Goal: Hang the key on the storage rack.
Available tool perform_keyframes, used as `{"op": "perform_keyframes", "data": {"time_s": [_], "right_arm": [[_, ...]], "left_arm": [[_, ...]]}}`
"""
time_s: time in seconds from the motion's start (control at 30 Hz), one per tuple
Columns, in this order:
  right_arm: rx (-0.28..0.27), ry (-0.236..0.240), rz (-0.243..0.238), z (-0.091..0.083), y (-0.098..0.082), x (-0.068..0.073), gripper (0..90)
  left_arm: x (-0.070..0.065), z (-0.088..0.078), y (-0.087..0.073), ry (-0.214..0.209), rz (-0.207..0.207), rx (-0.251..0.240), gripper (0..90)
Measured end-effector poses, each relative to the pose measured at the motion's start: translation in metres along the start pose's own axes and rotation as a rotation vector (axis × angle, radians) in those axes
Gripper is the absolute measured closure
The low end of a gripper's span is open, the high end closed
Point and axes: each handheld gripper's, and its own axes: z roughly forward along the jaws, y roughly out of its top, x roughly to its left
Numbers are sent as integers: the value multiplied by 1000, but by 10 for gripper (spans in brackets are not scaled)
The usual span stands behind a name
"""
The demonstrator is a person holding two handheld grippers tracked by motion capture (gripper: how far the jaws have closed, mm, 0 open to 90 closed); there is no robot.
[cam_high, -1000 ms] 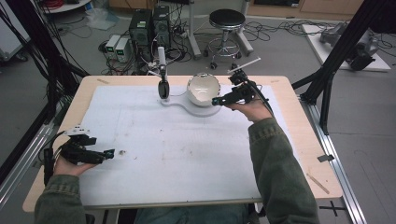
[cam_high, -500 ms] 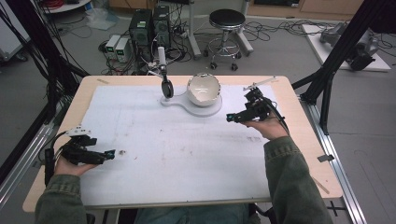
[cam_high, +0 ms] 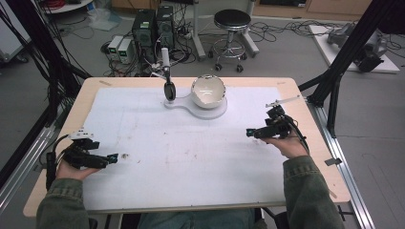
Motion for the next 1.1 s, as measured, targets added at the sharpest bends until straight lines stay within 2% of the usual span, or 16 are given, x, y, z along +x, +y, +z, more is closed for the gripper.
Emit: {"op": "perform_keyframes", "data": {"time_s": [0.23, 0.37, 0.43, 0.77, 1.0, 1.1], "right_arm": [[-28, -23, 22, -4, -23, -13, 7], [-37, -50, 3, -5, -33, -16, 6], [-53, -39, 14, -7, -38, -17, 6], [-71, -50, 30, -7, -69, -26, 6], [-131, -65, 28, -6, -89, -29, 6], [-134, -72, 29, -5, -93, -30, 6]], "left_arm": [[-1, 0, -1, -1, -1, -2, 18], [-1, -1, -1, 0, -1, -2, 18], [-1, -1, -1, -1, 0, -2, 18], [-1, -1, -3, 3, -1, -1, 18], [0, -2, -4, 0, -2, 0, 18], [1, -2, -4, -1, -3, 0, 18]]}}
